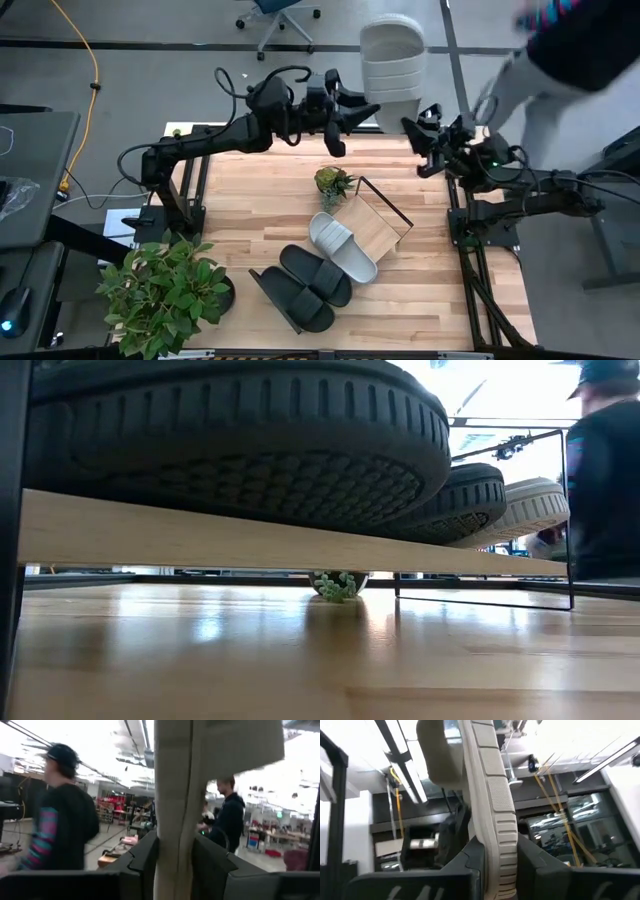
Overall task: Pick and place slides into the shelf
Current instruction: Put the gray slipper on the shelf
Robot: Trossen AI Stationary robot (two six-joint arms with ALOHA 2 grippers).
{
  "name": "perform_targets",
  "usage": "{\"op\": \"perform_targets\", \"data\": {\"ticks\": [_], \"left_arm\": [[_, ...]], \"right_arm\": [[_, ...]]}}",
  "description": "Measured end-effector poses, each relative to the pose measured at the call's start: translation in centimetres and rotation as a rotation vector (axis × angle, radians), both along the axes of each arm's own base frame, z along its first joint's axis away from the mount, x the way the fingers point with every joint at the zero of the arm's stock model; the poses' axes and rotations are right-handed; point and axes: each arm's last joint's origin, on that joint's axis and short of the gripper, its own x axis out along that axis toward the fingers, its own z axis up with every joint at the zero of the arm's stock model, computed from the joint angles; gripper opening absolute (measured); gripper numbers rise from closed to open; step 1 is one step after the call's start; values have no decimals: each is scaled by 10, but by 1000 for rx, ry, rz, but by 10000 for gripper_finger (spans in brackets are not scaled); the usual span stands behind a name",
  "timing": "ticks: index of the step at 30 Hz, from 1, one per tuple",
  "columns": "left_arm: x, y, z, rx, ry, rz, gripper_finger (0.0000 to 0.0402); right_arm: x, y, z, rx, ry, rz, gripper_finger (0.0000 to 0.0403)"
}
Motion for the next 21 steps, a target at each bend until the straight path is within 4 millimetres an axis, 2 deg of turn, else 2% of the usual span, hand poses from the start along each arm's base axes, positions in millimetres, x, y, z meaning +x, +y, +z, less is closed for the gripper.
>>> {"op": "perform_targets", "data": {"ticks": [5, 13, 21], "left_arm": [[5, 1, -12, -13, 90, -16, 121], [5, 1, -15, 58, 142, -14, 138], [-12, -1, -4, 179, 188, -27, 138]], "right_arm": [[-21, 3, 14, 4, -93, -52, 39], [-48, 7, 22, 10, -118, -90, 39], [-80, 10, 15, 150, 7, -124, 39]]}}
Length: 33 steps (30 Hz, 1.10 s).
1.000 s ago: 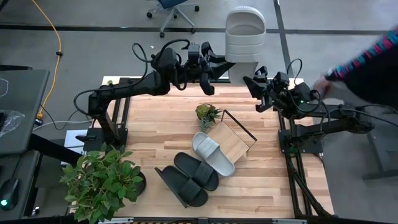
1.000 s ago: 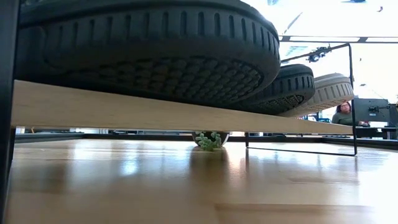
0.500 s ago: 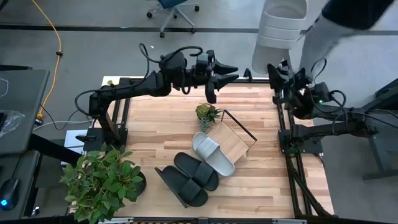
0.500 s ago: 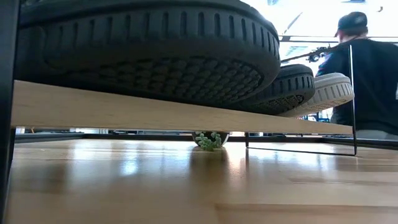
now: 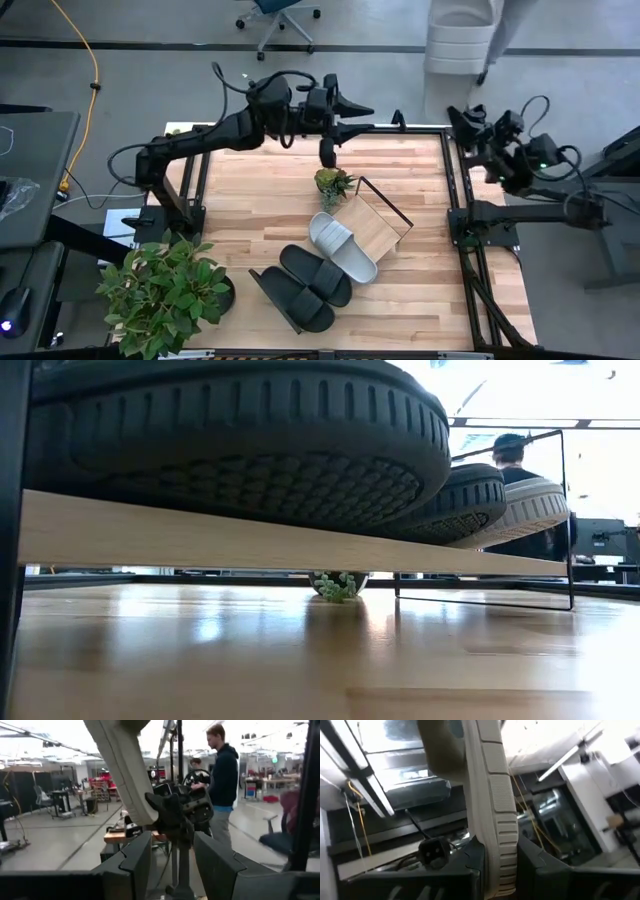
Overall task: Pick and place slides into the shelf
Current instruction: Put the gray slipper on the shelf
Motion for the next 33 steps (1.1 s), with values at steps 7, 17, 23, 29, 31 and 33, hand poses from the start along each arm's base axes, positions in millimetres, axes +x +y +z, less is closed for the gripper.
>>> {"op": "perform_targets", "data": {"ticks": [7, 17, 23, 29, 31, 33], "left_arm": [[-23, 1, 8, 52, 91, 2, 138], [-50, 4, 17, 51, 159, 27, 138], [-57, 2, 18, 38, 196, 26, 138], [-57, 2, 12, 20, 247, 22, 138], [-57, 2, 10, 12, 267, 22, 138], [-57, 2, 9, 9, 279, 27, 138]], "right_arm": [[-22, 4, -15, 215, 82, 108, 39], [-32, 8, -36, 532, 136, 292, 39], [-35, 10, -42, 678, 134, 408, 39], [-34, 15, -49, 792, 171, 491, 39], [-33, 17, -51, 821, 195, 520, 39], [-30, 19, -52, 836, 202, 526, 39]]}}
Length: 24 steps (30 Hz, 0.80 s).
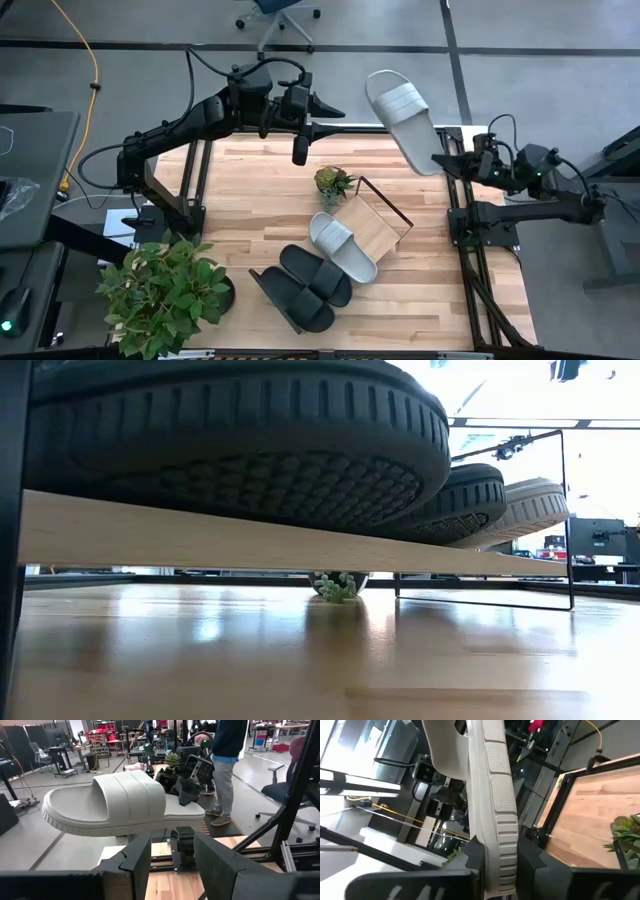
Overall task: Pick and place slides into the shelf
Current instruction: Put the gray slipper on the shelf
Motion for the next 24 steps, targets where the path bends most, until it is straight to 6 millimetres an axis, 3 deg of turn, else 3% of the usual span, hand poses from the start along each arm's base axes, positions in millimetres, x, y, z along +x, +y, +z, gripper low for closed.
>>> {"op": "perform_targets", "data": {"ticks": [10, 16, 24], "left_arm": [[-8, -2, 5, 20, 0, 17, 138], [-33, -8, 19, 45, -14, 31, 138], [-70, -20, 40, 142, -44, 60, 138]], "right_arm": [[23, 20, -3, 48, 57, 41, 39], [34, 43, -2, 90, 44, 1, 39], [43, 90, -18, 192, 85, -126, 39]]}}
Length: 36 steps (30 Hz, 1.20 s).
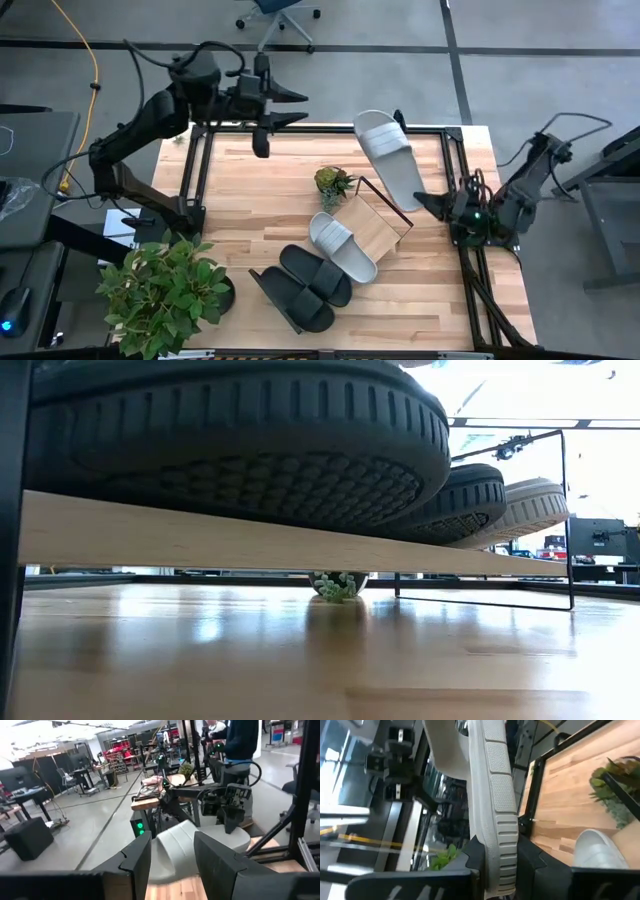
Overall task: Pick and place slides into the shelf
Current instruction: Put the gray slipper on the shelf
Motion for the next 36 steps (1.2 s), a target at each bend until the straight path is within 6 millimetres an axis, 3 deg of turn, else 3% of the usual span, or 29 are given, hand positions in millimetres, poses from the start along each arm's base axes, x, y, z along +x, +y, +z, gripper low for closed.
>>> {"op": "perform_targets", "data": {"ticks": [6, 17, 26, 36], "left_arm": [[-13, -7, 5, 14, 2, -24, 138], [-14, -8, 0, 8, 54, -35, 138], [-14, -8, 0, 8, 53, -35, 138], [-14, -8, 0, 9, 53, -35, 138]], "right_arm": [[2, 34, -15, 79, -20, -23, 39], [15, 85, -52, 156, -25, -4, 39], [26, 109, -82, 222, 27, 53, 39], [33, 121, -105, 251, 46, 36, 39]]}}
